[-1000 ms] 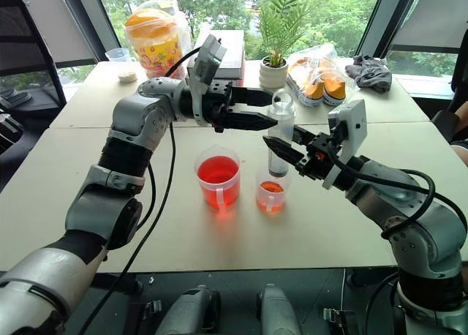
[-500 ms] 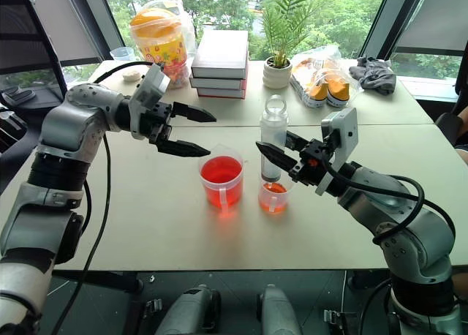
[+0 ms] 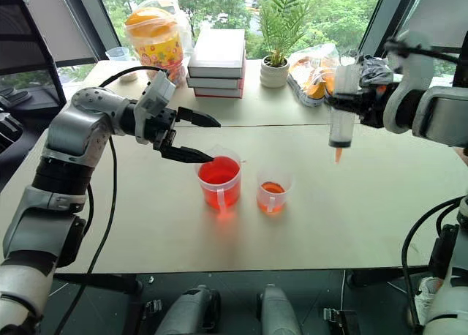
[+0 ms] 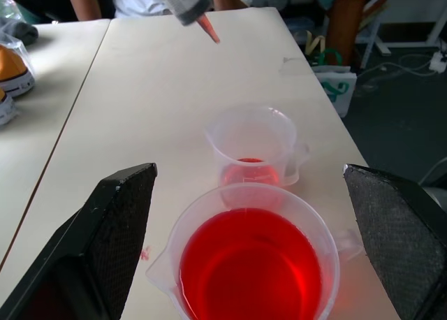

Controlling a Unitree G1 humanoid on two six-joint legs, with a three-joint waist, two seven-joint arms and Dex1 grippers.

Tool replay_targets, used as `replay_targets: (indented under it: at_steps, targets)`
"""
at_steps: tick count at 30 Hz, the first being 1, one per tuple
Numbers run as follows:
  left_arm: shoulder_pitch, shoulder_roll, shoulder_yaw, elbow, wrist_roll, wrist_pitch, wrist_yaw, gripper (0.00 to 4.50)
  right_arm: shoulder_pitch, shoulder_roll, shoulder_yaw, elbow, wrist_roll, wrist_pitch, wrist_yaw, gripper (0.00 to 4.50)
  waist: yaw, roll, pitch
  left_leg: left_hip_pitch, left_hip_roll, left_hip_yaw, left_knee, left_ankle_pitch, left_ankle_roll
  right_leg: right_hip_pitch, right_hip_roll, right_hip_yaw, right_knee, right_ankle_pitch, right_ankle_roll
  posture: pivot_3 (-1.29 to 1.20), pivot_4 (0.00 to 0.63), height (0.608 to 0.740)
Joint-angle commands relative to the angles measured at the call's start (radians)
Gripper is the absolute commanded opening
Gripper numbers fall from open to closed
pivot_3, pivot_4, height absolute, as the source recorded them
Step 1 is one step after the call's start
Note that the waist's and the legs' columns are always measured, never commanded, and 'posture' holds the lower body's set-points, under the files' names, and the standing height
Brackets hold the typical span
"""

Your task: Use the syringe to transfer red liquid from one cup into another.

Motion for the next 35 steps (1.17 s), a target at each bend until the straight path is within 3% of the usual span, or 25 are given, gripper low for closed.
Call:
replay_targets:
  at_steps: [1,6,12,18,22,26,30,35]
  targets:
    - [-0.003,0.002,0.02,-0.035,-0.012,-0.009,0.013,4.39,-0.069,-0.014,0.115,0.124,-0.128,0.023,0.09,1.4,-0.002,0.0,0.0,0.0,0.0,0.001,0.0,0.0,0.0,0.0,0.0,0.0,0.0,0.0,0.0,0.0,0.15,0.74]
    - [0.028,0.014,0.035,-0.082,-0.031,0.018,0.031,4.39,-0.094,0.02,0.37,0.379,-0.347,-0.065,0.306,1.4,-0.001,0.0,0.0,-0.001,0.0,0.001,-0.001,-0.001,0.001,-0.001,0.001,0.0,-0.001,0.0,0.0,0.0,0.15,0.74]
    - [0.06,0.032,0.056,-0.141,-0.07,0.074,0.056,4.39,-0.124,0.082,0.519,0.597,-0.557,-0.203,0.505,1.4,0.0,0.0,0.0,-0.001,0.0,0.002,0.0,-0.001,0.001,-0.001,0.002,0.0,-0.001,0.0,0.001,0.0,0.15,0.74]
    - [0.084,0.048,0.071,-0.187,-0.105,0.115,0.075,4.5,-0.156,0.106,0.531,0.673,-0.669,-0.245,0.64,4.39,0.0,0.0,0.0,-0.001,0.0,0.002,0.001,-0.001,0.001,-0.001,0.002,0.0,0.0,0.0,0.001,0.0,0.15,0.74]
    - [0.095,0.06,0.073,-0.211,-0.118,0.134,0.088,4.5,-0.15,0.057,0.482,0.585,-0.683,-0.211,0.692,4.46,0.001,0.001,0.0,0.0,0.0,0.002,0.001,-0.001,0.001,-0.001,0.002,0.0,0.0,0.0,0.001,0.0,0.15,0.74]
    - [0.105,0.085,0.087,-0.221,-0.129,0.145,0.099,4.5,-0.083,-0.076,0.319,0.27,-0.585,-0.183,0.778,4.46,0.004,0.003,0.001,-0.001,0.0,0.001,0.0,-0.001,0.001,-0.002,0.002,0.0,0.0,0.0,0.001,0.0,0.15,0.74]
    - [0.112,0.108,0.097,-0.227,-0.13,0.148,0.106,4.5,0.11,-0.201,0.096,-0.091,-0.463,-0.258,0.906,4.46,0.005,0.002,0.001,-0.001,0.0,-0.001,-0.001,-0.001,0.001,-0.001,0.002,-0.002,-0.002,0.0,0.001,0.0,0.15,0.74]
    - [0.145,0.158,0.116,-0.247,-0.147,0.176,0.109,4.5,0.428,-0.2,-0.307,-0.456,-0.31,-0.2,0.979,4.46,0.004,0.002,0.001,0.001,0.0,-0.001,0.0,-0.001,0.001,0.002,0.002,-0.001,-0.002,0.001,0.001,0.0,0.15,0.74]
